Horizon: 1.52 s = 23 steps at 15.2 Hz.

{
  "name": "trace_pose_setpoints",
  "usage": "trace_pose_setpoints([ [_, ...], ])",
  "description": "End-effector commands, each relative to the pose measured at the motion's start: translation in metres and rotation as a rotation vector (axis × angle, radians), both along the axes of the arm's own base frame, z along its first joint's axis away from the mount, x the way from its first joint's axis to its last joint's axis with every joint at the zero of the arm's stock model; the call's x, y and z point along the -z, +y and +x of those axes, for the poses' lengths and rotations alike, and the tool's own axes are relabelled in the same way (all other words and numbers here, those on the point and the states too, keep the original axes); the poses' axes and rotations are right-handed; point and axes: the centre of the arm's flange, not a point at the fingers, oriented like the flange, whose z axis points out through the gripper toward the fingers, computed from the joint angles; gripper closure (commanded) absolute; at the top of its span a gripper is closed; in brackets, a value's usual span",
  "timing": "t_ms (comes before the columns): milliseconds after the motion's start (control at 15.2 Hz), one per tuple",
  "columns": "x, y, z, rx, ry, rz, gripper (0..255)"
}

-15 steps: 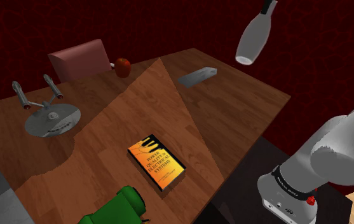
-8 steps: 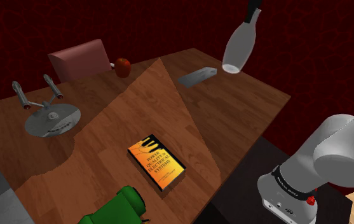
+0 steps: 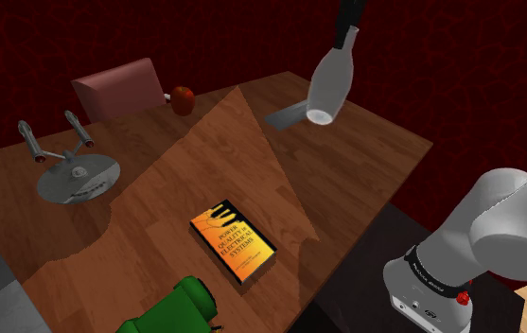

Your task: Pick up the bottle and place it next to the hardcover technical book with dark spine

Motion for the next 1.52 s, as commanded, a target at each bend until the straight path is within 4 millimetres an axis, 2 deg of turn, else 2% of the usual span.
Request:
trace_pose_setpoints([
  [0,0.007,0.026,0.005,0.002,-0.001,0.0,255],
  [1452,0.092,0.302,0.037,0.002,-0.001,0.0,255],
])
